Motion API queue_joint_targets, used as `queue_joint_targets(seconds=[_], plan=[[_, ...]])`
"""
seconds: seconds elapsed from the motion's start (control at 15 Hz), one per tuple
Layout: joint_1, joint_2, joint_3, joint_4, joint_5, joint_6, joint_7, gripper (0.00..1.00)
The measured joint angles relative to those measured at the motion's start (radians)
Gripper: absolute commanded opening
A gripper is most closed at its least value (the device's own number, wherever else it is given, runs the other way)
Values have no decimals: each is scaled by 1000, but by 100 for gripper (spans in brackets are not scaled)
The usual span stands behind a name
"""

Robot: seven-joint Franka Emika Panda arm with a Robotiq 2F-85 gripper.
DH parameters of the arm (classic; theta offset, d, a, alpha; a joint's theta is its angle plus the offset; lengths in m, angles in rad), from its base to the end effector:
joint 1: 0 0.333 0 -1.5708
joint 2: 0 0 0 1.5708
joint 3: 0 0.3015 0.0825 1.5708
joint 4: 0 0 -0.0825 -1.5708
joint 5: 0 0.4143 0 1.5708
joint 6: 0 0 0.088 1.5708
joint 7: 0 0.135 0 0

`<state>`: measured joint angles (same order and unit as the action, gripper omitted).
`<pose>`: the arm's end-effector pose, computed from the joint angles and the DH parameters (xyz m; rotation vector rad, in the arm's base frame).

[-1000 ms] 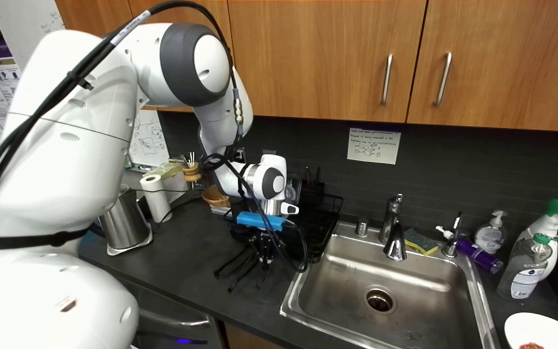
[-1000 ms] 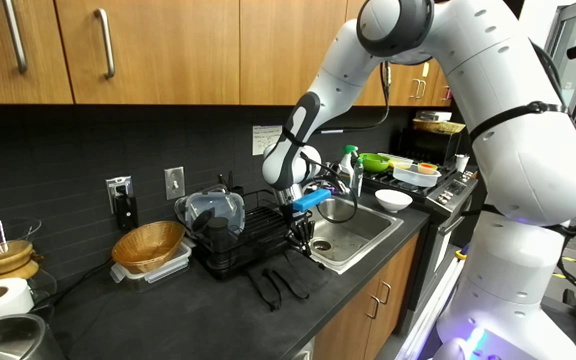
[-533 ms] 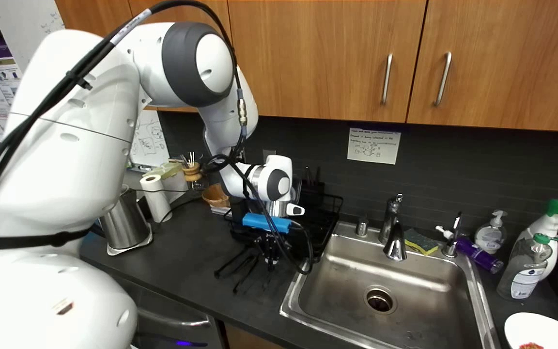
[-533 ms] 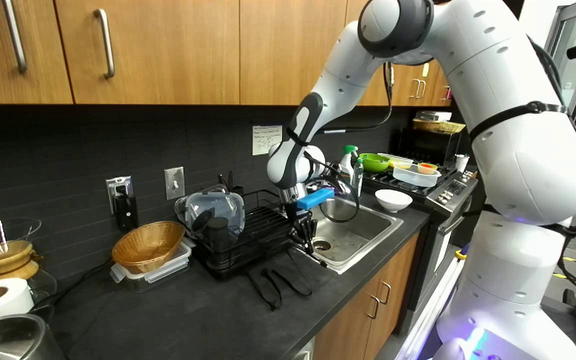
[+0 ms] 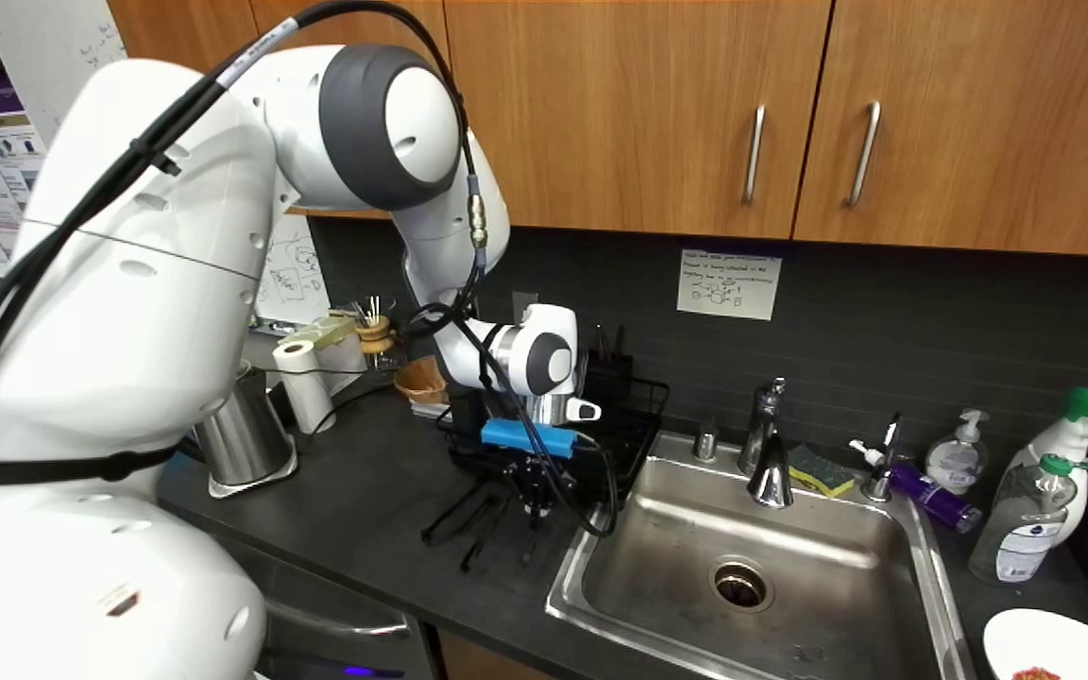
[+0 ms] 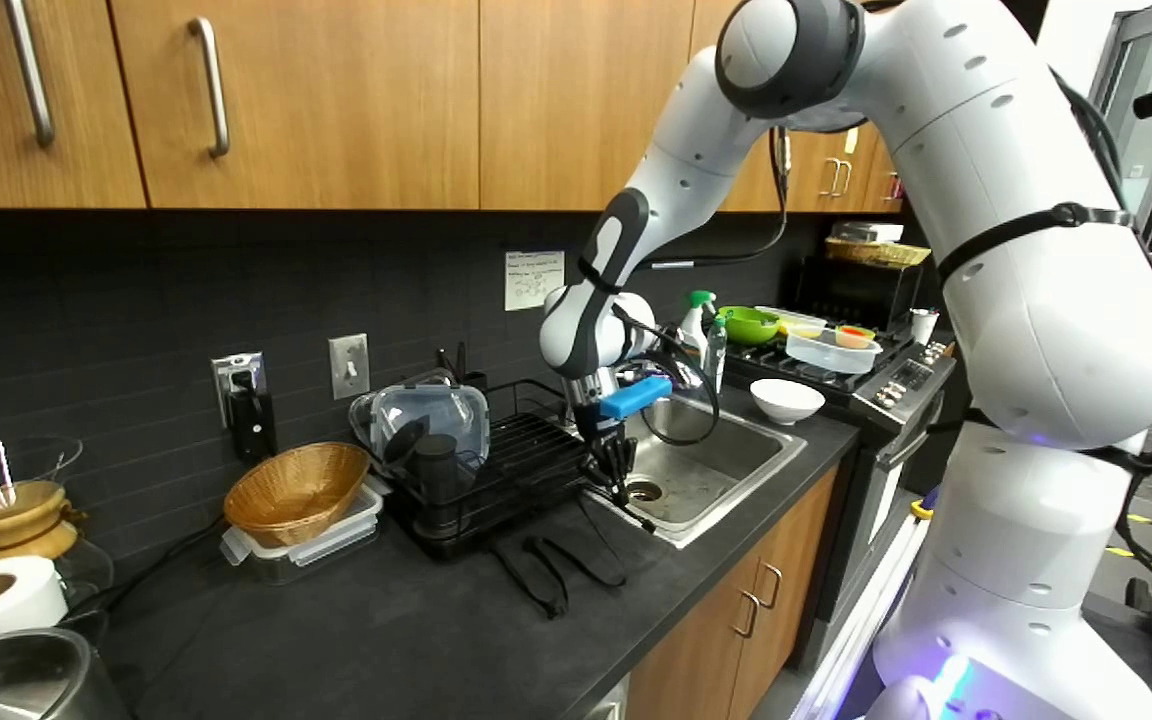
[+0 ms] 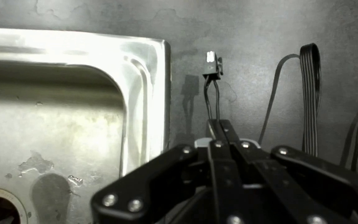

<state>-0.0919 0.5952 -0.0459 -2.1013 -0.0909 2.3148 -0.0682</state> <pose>0.5160 -0.0786 0.0404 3.0421 0.0119 -0.5976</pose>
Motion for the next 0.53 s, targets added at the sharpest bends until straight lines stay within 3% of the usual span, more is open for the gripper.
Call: queue_joint_targets(seconds=[0.53], plan=[[0, 35, -15, 11, -6, 15, -4, 1]])
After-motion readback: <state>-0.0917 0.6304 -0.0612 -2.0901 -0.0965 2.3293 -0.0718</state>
